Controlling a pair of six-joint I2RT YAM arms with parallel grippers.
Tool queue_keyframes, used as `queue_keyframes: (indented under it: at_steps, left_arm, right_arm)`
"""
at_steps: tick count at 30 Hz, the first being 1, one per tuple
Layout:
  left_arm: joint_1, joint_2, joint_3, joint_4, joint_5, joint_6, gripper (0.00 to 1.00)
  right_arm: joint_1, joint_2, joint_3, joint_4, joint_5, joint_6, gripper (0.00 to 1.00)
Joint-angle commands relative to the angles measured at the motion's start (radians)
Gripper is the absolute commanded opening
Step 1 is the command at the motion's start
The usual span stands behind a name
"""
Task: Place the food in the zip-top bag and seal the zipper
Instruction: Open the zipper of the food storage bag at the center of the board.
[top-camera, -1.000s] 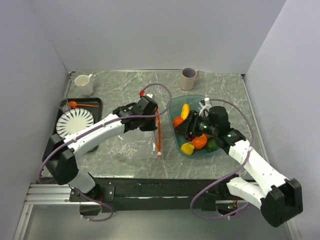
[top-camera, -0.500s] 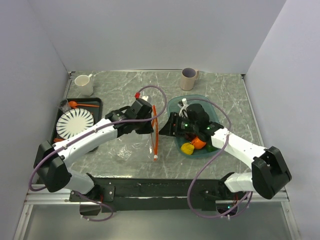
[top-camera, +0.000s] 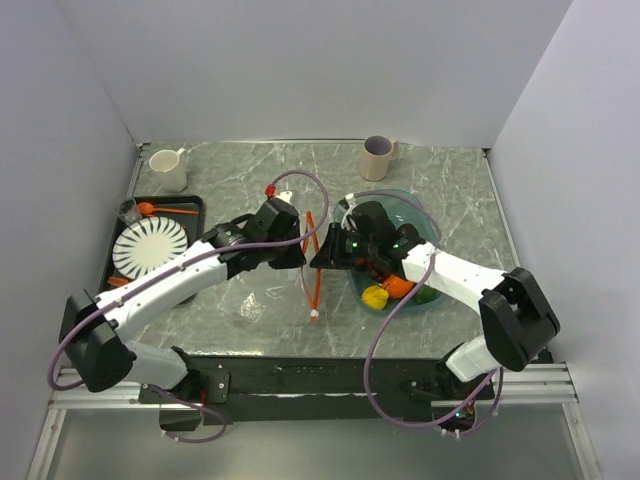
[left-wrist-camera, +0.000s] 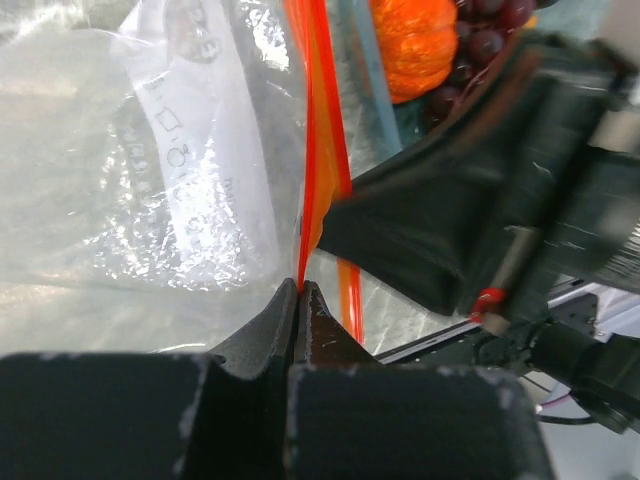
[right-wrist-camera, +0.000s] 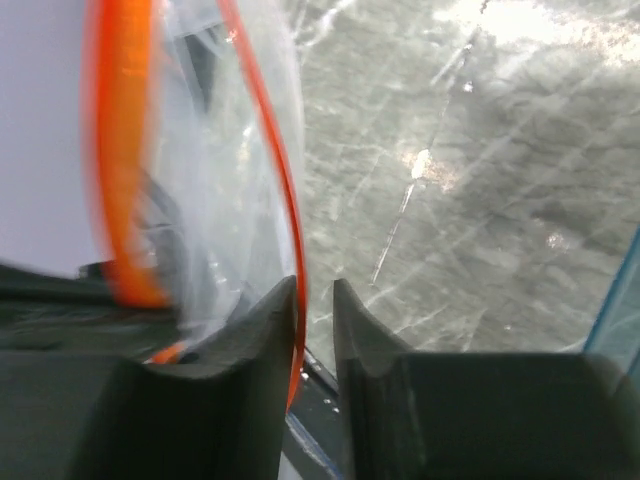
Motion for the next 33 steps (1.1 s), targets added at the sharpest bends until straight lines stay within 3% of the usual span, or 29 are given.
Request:
queue_keyframes:
  at_steps: [1, 5, 9, 15, 22, 26, 27, 28, 31, 33]
  left_arm:
    - [-0.003, -0.068, 0.010, 0.010, -0.017, -0.013, 0.01]
    - [-0.003, -0.099, 0.030, -0.057, -0.100, -0.017, 0.01]
    - [0.005, -0.143, 0.054, -0.181, -0.245, -0.037, 0.01]
    - [0.051, -0.244, 0.021, -0.280, -0.324, -0.077, 0.01]
    - [0.080, -0.257, -0.048, -0.176, -0.218, -0.050, 0.01]
    - [0.080, -0.214, -0.068, -0.119, -0.155, -0.040, 0.01]
    - [0.080, -0.206, -0.071, -0.100, -0.149, -0.040, 0.01]
    - [0.080, -0.199, -0.070, -0.096, -0.145, -0.040, 0.01]
    - [0.081, -0.172, -0.065, -0.086, -0.145, -0.043, 0.01]
    - [0.080, -0.159, -0.065, -0.079, -0.140, -0.037, 0.01]
  right_arm:
    - [0.008, 0.005, 0.043, -0.010, 0.042, -0.019, 0.11]
    - [0.008, 0.022, 0.060, -0.079, 0.149, -0.028, 0.02]
    - [0.010, 0.052, 0.072, -0.112, 0.200, -0.030, 0.00]
    - [0.008, 0.063, 0.061, -0.105, 0.237, -0.011, 0.00]
    - [0.024, 0.023, 0.087, -0.105, 0.194, -0.045, 0.05]
    - [0.030, -0.033, 0.117, -0.129, 0.170, -0.070, 0.31]
    - [0.030, -0.067, 0.118, -0.132, 0.167, -0.076, 0.45]
    - [0.033, -0.085, 0.121, -0.142, 0.167, -0.080, 0.52]
    - [0.033, -0.177, 0.121, -0.172, 0.219, -0.087, 0.68]
    - [0.031, -0.250, 0.114, -0.203, 0.309, -0.088, 0.72]
